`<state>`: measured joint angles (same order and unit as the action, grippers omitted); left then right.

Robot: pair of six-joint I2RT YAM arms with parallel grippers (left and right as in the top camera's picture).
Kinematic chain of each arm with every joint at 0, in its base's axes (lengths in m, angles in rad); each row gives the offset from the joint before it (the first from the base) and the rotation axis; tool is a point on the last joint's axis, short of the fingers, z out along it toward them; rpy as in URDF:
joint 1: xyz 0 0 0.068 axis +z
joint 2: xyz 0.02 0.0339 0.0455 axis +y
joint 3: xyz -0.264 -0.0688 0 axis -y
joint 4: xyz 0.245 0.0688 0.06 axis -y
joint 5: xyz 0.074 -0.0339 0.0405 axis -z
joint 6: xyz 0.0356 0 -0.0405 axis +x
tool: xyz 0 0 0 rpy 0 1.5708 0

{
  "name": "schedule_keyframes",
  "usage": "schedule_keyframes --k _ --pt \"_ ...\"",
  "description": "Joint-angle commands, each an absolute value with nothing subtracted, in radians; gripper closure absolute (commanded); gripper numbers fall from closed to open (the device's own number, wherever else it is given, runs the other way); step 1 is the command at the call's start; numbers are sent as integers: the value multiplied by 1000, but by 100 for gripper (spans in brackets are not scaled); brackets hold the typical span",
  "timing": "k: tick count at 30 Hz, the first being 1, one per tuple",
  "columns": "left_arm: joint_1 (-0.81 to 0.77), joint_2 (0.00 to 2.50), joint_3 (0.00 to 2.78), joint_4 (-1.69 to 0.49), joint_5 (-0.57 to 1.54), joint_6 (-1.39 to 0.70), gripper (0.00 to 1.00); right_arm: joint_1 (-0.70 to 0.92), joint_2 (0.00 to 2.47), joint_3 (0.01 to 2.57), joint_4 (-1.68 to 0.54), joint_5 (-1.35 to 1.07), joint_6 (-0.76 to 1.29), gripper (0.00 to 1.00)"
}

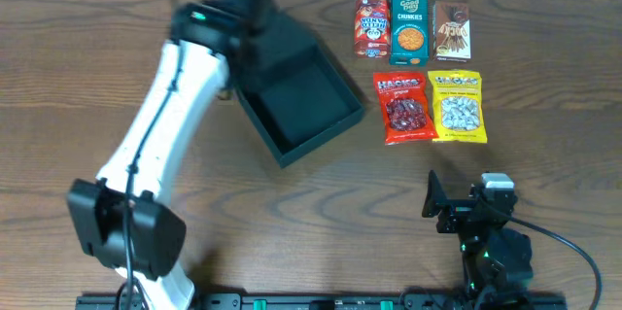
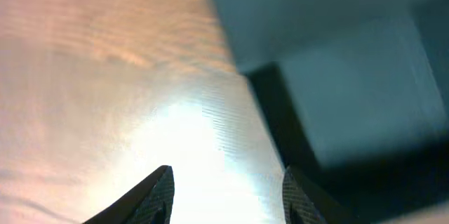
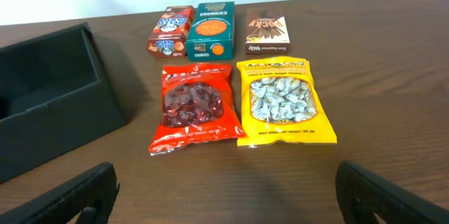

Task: Pack container
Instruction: 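Grip the box wall with the left gripper and rotate box upright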

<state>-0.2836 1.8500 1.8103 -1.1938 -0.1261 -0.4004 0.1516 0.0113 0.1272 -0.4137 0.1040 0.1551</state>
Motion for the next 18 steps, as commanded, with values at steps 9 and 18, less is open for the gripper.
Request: schedule_keyframes --k 9,18 --pt "-224 1991 1695 -1090 119 -607 45 143 6 121 -413 101 144 1" --pt "-231 2104 1678 -1050 165 -634 64 144 6 121 -413 101 145 1"
